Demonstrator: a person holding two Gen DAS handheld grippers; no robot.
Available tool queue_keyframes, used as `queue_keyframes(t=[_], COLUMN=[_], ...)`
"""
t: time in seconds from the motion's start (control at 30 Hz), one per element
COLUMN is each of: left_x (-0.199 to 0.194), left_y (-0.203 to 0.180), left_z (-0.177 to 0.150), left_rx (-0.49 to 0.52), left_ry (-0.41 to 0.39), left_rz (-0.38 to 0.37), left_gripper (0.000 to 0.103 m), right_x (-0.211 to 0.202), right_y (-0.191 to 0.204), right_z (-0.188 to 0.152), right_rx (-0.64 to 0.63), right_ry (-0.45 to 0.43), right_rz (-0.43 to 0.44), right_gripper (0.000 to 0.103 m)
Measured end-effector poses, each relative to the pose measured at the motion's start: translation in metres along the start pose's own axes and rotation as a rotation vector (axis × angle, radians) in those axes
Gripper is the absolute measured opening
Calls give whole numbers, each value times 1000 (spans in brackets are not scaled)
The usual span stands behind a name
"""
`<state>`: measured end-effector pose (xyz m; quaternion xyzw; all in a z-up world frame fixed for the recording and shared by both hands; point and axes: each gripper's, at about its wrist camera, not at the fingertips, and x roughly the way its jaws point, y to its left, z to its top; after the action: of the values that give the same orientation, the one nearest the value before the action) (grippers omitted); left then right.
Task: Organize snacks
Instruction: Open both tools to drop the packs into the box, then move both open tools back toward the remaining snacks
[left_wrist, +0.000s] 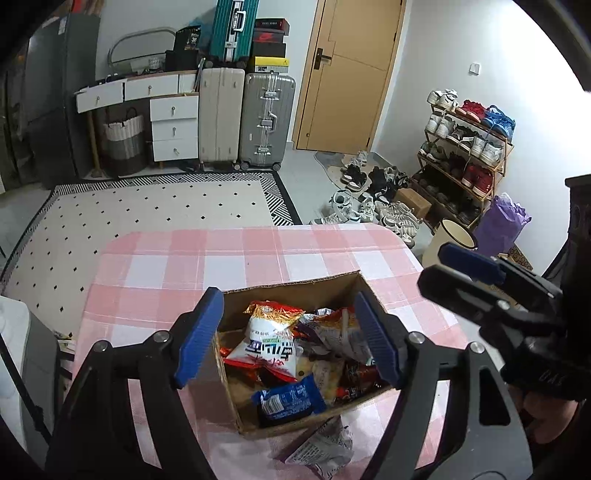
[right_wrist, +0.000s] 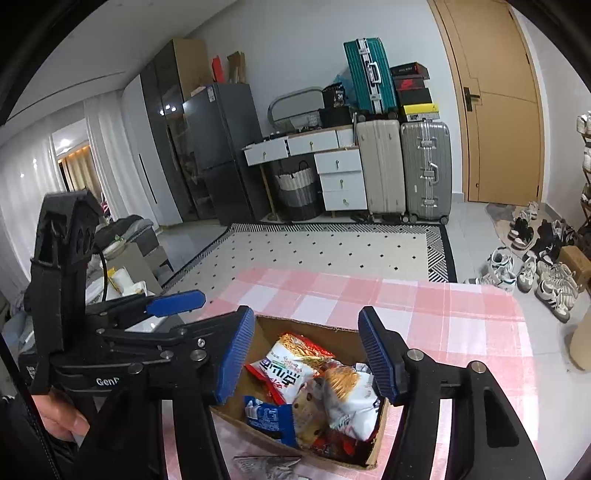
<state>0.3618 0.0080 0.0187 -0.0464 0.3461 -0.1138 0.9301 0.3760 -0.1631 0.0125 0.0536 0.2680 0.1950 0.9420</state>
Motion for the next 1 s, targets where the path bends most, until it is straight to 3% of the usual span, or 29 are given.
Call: queue_keyframes(t=[0.17,0.47,0.6,0.7,1.0], left_x=[-23,-71,-93,-109,-152], left_y=[-8,-24,-30,-34,-45], left_z=[-10,-35,-48,-59,-92], left_rx=[-1,30,41,43,57], left_ry=[-19,-51,-68,-84,-103], left_rz=[4,45,57,61,68], left_gripper=[79,84,92,101,102], right_x=[-25,-71,-92,-108,-154], right_y=[10,30,38,45,62], right_z=[-5,-20,-31,-40,-69], right_rx=[-12,-31,-36,-41,-47], right_ry=[-38,-92,-109,-124,-158], right_rz=[1,-1,1,4,-1], right_gripper=[67,85,91,92,97])
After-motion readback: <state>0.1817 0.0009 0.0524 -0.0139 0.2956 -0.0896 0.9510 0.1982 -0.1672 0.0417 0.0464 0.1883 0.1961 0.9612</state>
